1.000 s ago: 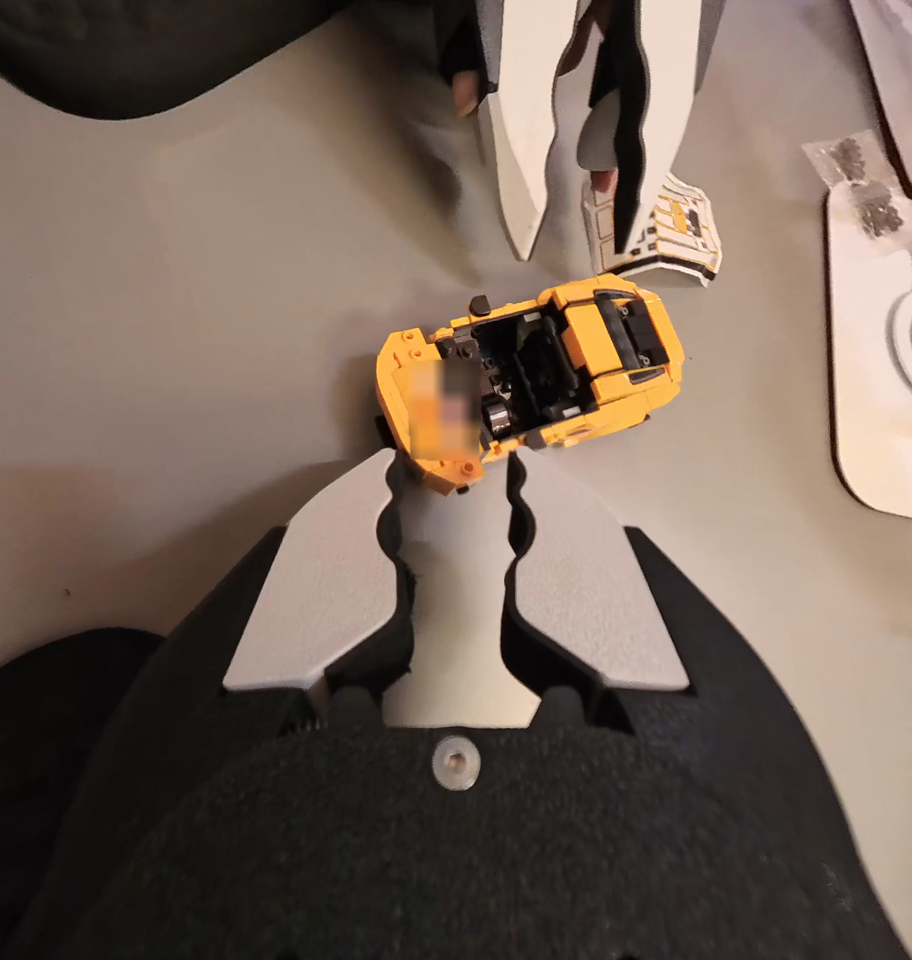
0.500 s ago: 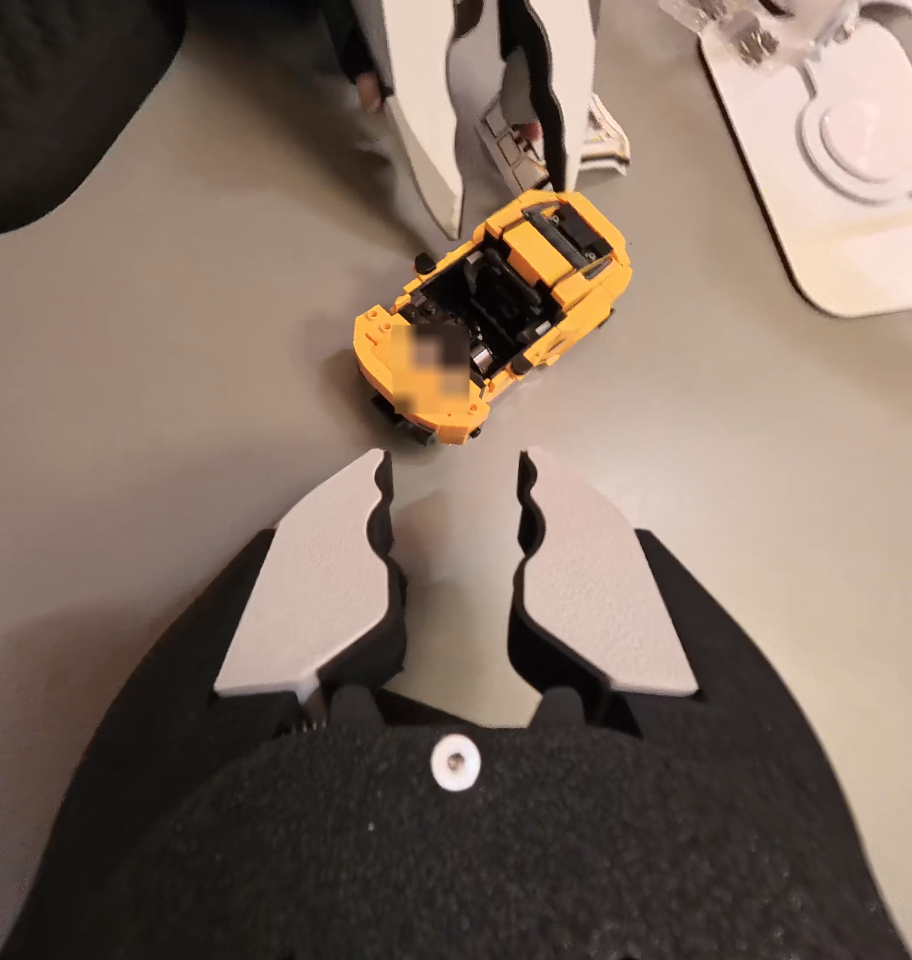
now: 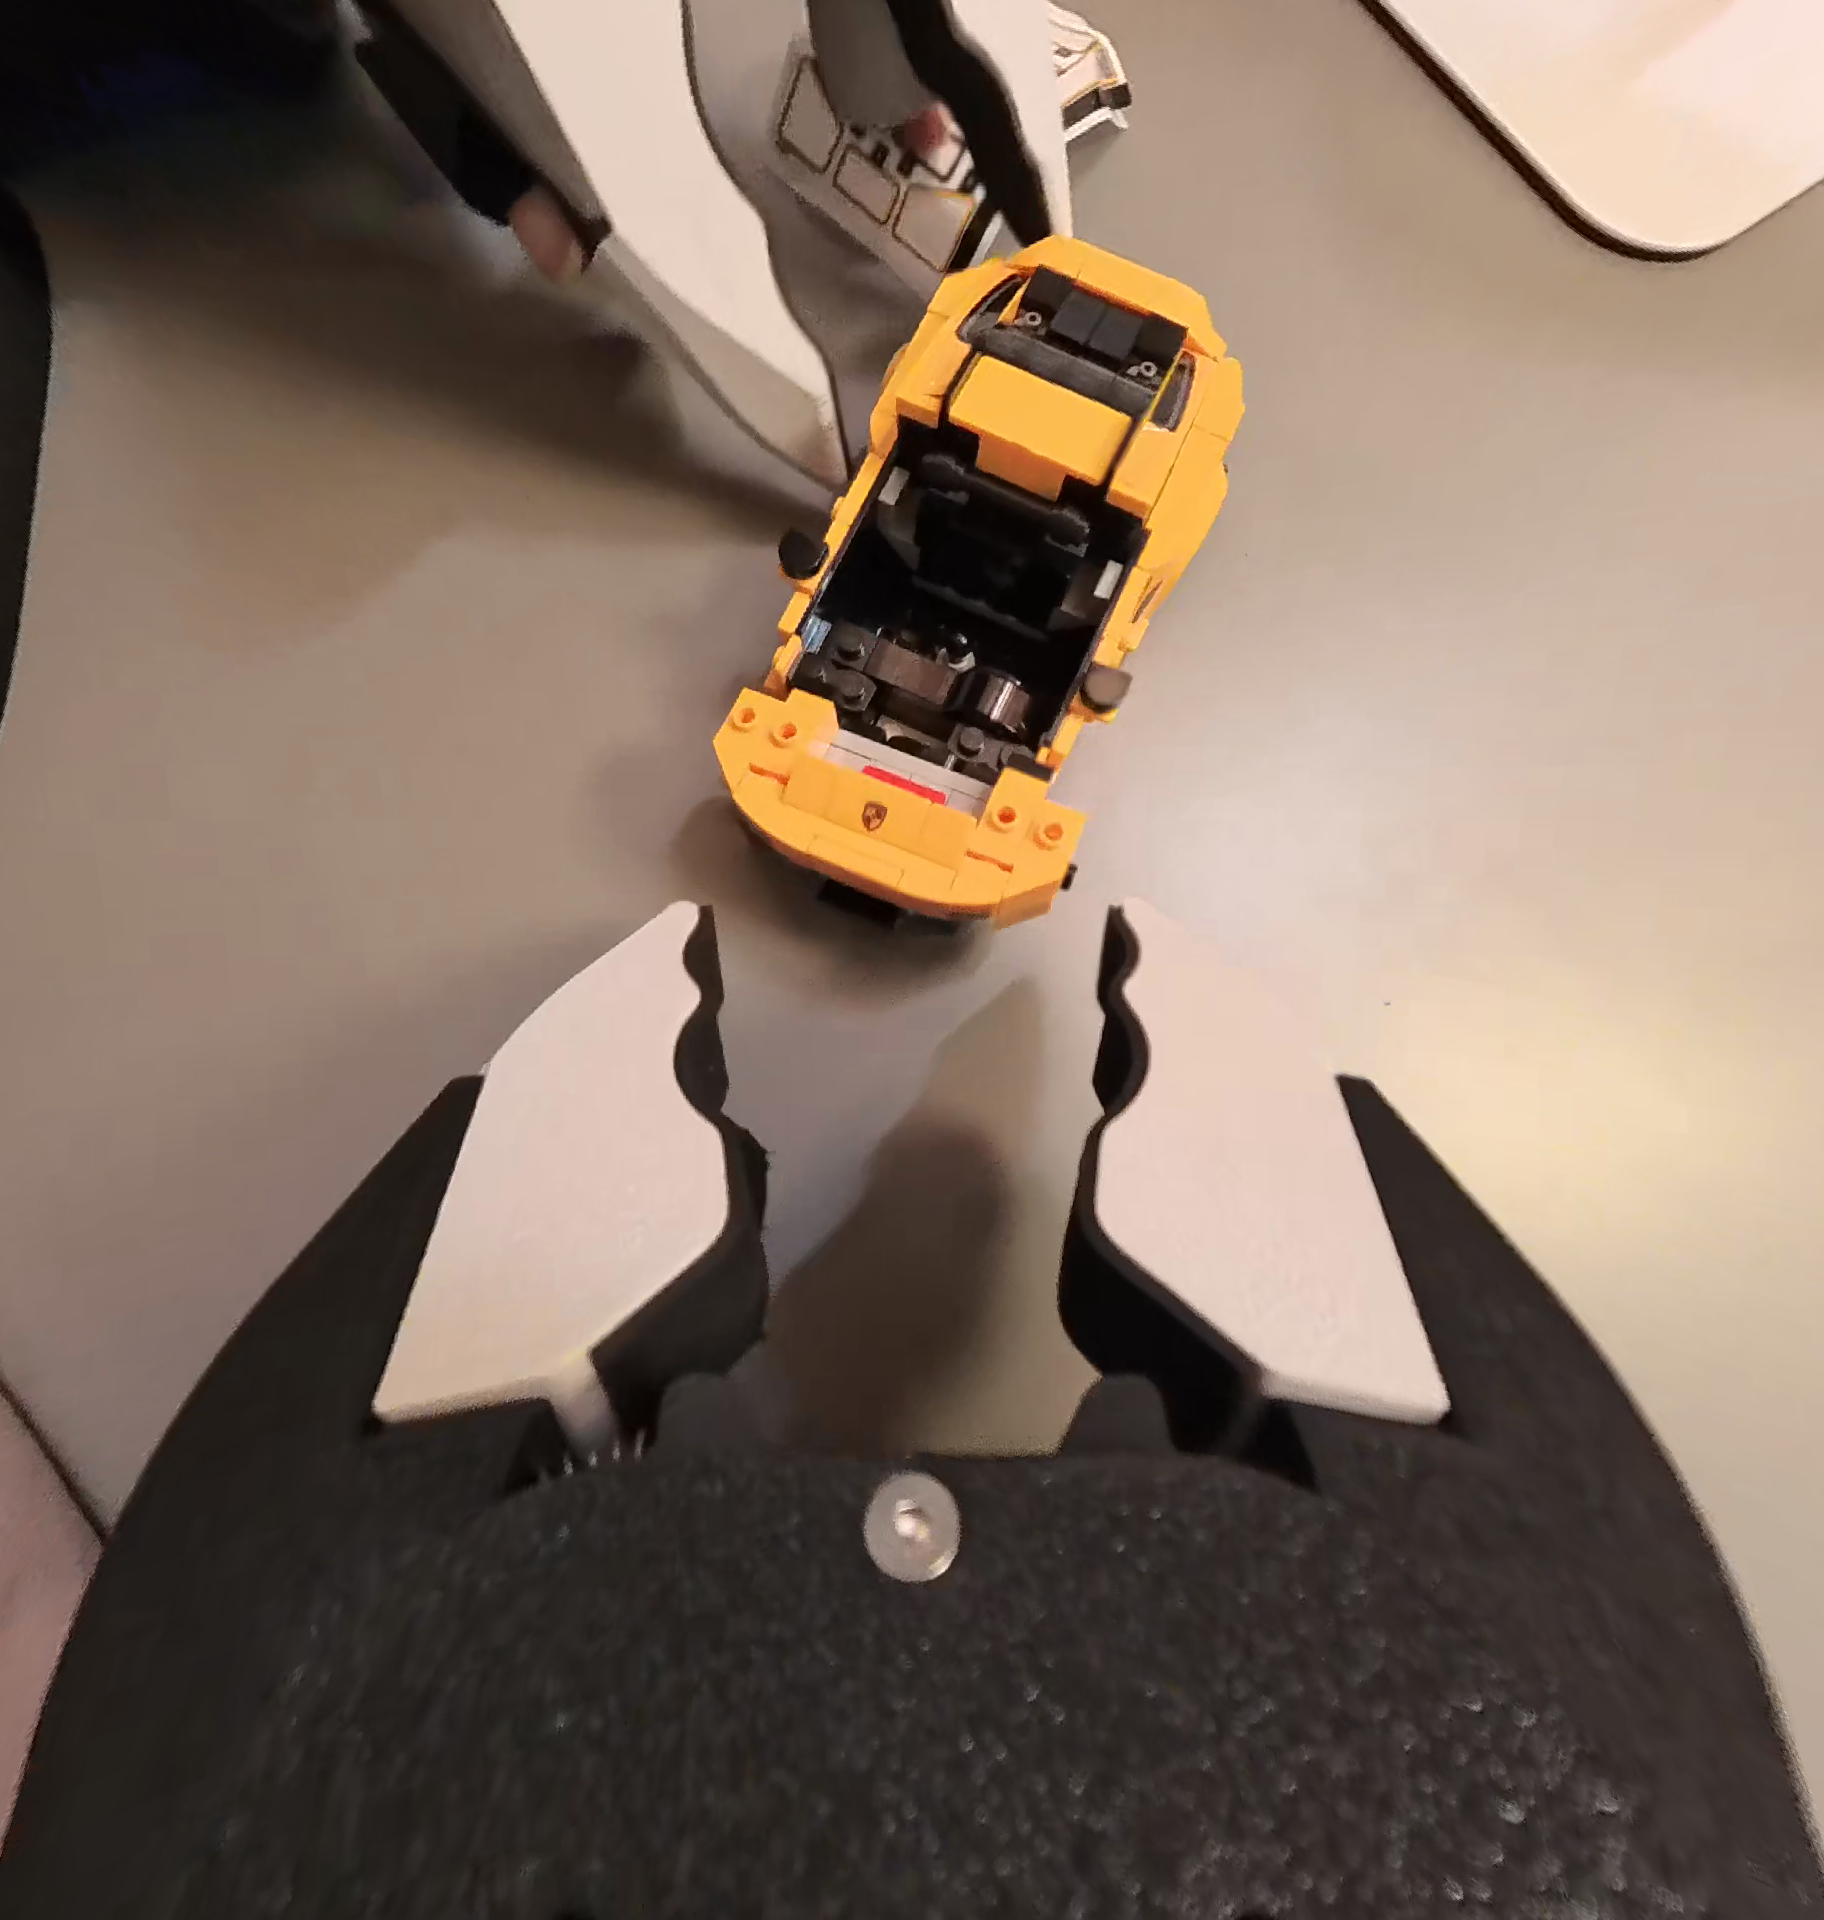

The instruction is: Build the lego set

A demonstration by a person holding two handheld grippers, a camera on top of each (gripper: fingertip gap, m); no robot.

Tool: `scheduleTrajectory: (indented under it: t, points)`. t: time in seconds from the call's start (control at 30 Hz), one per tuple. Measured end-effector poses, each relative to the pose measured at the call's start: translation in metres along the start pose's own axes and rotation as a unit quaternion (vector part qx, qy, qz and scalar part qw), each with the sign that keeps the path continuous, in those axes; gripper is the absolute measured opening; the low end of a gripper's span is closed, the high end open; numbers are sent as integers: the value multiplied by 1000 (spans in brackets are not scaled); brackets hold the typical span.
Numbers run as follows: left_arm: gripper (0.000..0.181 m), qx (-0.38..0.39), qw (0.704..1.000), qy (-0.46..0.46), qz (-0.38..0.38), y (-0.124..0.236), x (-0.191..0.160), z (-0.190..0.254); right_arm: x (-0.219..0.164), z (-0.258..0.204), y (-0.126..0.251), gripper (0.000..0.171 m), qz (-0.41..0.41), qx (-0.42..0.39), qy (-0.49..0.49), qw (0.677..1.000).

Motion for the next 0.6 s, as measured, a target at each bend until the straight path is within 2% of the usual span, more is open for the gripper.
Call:
scheduleTrajectory:
  t: [0.17,0.6]
  points:
    - [59,2,1000,-1,3,-1,0,4,5,-2,-8,74,-10,-18,-16,1000]
    - [52,2,1000,-18,-12,4,-1,12,3,-4,-13,69,-38,-42,-21,998]
Point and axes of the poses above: each gripper's, where its closed fingertips meet, y back along the fingers, x out of its top, z = x × y across the jaws, the point moved 9 cm from there along y, back along the fingers, and after that the axes turned 6 degrees about x, right-handed, at the moved point
